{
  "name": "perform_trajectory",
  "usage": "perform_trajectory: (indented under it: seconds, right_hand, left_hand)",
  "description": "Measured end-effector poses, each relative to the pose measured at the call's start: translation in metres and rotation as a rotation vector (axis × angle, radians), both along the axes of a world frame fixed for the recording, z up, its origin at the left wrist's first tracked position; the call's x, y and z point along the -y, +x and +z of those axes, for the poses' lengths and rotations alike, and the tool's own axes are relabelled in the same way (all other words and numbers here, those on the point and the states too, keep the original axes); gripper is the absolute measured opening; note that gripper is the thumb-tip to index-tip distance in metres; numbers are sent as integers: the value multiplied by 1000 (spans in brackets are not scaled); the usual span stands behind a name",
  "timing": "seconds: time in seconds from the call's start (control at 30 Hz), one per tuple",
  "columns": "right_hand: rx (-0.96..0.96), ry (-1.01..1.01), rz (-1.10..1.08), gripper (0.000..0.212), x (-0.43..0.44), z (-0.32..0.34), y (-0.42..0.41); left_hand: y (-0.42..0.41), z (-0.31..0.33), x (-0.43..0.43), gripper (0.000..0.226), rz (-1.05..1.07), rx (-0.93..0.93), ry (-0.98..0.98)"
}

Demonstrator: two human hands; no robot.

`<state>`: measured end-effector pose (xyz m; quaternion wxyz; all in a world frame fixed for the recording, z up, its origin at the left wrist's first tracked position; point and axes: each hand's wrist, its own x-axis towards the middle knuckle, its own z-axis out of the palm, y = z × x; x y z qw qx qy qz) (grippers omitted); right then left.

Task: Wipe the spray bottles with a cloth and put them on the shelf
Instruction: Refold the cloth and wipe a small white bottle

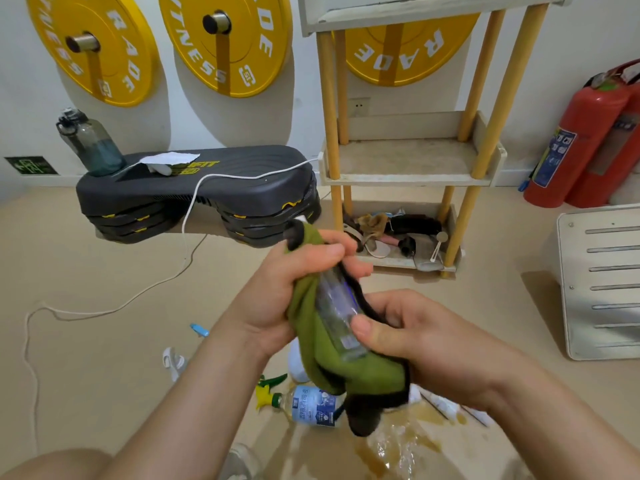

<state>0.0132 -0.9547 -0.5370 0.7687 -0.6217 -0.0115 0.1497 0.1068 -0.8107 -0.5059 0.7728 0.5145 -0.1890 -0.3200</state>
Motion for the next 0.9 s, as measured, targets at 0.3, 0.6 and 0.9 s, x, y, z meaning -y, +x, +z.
perform_trajectory:
  seconds: [0.3, 0.6, 0.9]
  right_hand:
    - [210, -980, -444, 23, -25, -4, 1]
    - [392, -667, -365, 34, -34, 9, -3]
    - [77, -93, -441, 20, -26, -9, 8]
  left_hand:
    - [-24, -23, 43, 19, 622, 72, 261]
    - [-3, -8, 30, 14, 647, -130, 72]
    - [-12, 3, 31, 31, 489, 215, 183]
